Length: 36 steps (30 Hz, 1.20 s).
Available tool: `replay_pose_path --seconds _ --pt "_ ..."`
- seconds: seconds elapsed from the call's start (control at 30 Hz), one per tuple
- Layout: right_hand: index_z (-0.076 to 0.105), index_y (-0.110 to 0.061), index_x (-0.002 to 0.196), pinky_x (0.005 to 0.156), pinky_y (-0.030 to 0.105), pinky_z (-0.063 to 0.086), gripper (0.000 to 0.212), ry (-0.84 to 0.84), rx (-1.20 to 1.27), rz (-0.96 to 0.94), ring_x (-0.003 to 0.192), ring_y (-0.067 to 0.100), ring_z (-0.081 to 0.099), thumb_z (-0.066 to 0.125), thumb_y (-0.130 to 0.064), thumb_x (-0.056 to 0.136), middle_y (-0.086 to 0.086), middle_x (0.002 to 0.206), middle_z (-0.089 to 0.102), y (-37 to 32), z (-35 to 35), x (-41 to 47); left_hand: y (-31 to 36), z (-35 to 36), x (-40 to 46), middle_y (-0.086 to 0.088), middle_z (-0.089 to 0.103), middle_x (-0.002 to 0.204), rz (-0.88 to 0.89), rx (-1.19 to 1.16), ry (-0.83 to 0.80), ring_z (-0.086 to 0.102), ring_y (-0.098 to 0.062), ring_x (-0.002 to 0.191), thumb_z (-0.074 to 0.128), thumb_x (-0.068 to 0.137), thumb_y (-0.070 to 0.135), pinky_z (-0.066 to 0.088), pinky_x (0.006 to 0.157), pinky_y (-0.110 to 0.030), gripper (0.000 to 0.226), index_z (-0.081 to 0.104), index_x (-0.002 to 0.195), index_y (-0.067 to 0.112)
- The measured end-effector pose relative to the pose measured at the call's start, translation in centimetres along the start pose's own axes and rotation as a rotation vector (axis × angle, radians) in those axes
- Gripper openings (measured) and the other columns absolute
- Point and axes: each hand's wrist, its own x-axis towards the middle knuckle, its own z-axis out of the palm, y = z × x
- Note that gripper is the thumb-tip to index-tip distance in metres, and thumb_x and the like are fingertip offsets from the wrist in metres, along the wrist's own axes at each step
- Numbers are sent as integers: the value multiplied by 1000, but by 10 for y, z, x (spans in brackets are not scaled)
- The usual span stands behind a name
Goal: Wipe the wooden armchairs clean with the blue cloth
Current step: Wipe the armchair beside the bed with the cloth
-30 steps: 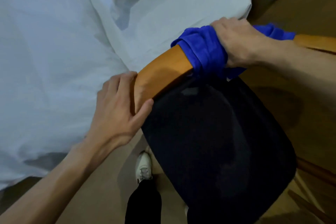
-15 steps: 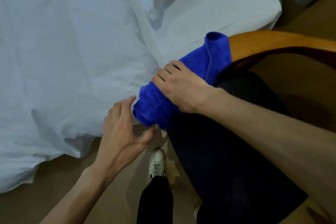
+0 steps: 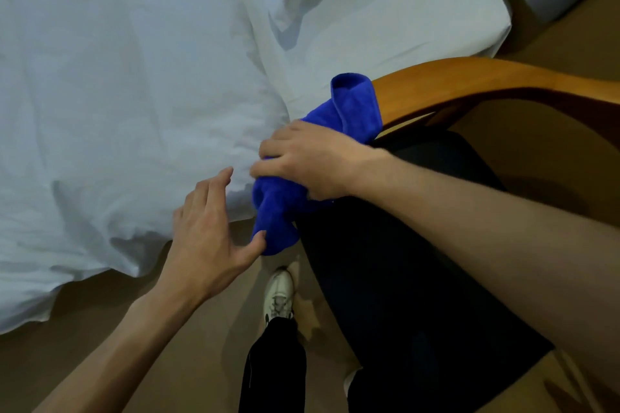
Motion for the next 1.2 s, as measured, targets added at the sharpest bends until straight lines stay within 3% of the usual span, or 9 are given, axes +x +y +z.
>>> replay_pose_path --seconds 0.17,0.33,0.63,0.77,0.83,0.9,1.0,1.07,1.2 --pt "34 -31 143 99 40 39 86 -35 60 236 111 25 51 76 -39 68 2 126 52 57 -1 -37 20 -1 20 -10 42 139 67 -18 -4 42 -25 124 57 65 65 35 103 -46 100 24 146 17" --pt "31 -33 144 104 43 36 88 -7 94 423 116 27 50 76 -36 69 4 129 51 89 7 -78 53 2 51 -8 41 140 147 9 42 38 -25 125 72 67 53 32 103 -44 96 27 144 18" --pt "30 -33 142 103 43 38 88 36 75 477 112 26 50 77 -32 67 3 126 51 105 17 -95 97 7 92 -5 41 138 218 80 60 39 -23 126 73 71 40 22 110 -47 86 31 143 18" --pt "28 -33 143 103 43 37 90 33 85 535 113 27 50 78 -32 69 5 127 51 118 21 -111 115 10 105 -7 47 132 262 32 18 46 -24 119 73 75 33 31 106 -39 76 37 139 14" --pt "26 -34 144 103 45 37 98 -5 93 566 115 28 49 82 -43 65 6 129 50 125 21 -120 128 12 113 -11 47 132 277 -4 12 48 -26 116 74 76 26 40 101 -37 72 39 137 11" --pt "23 -35 146 103 46 35 114 -53 106 604 116 29 48 82 -67 53 6 132 48 131 19 -127 141 17 122 -12 46 131 301 12 0 49 -26 114 74 76 23 42 97 -35 70 39 135 9" --pt "20 -38 147 104 47 33 120 -67 150 690 117 30 47 59 -94 49 5 133 47 136 15 -144 158 23 136 -12 46 128 316 57 -19 49 -27 112 75 75 22 42 95 -36 68 41 132 8" --pt "19 -42 145 103 51 34 108 -57 170 749 118 31 46 62 -88 57 5 133 47 141 16 -160 168 25 143 -14 45 129 330 75 -32 48 -29 113 76 74 23 41 95 -37 70 41 132 7" --pt "14 -45 146 94 51 43 100 -63 139 848 115 33 49 80 -38 72 9 129 48 149 22 -197 194 30 158 -16 41 133 407 127 -85 46 -33 117 76 74 20 39 101 -41 75 37 136 5"
